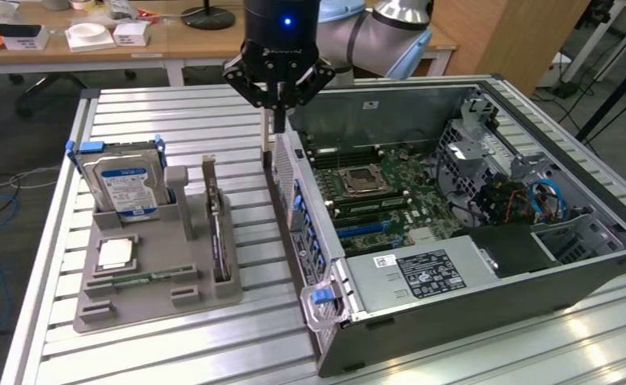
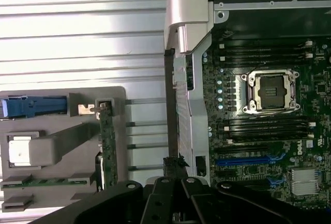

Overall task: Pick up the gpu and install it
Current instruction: 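Reach for the gpu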

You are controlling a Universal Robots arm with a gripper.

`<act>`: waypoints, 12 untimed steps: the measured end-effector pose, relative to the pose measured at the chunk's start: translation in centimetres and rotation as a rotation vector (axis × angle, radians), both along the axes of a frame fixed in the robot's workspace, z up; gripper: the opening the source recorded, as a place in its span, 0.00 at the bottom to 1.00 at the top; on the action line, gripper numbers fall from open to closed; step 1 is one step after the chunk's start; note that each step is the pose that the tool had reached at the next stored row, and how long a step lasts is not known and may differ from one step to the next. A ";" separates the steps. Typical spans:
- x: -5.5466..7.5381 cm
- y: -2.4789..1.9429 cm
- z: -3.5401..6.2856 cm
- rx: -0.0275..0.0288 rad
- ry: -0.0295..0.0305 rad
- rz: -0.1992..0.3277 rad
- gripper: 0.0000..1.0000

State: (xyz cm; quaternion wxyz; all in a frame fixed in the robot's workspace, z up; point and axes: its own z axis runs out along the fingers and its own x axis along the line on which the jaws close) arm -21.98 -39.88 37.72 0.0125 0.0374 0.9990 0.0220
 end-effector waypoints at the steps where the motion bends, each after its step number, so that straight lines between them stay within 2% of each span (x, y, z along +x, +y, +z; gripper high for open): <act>1: -0.1 0.00 -0.02 0.0000 0.0000 0.000 0.11; 12: -0.9 0.00 -0.16 0.0001 -0.0001 0.000 0.11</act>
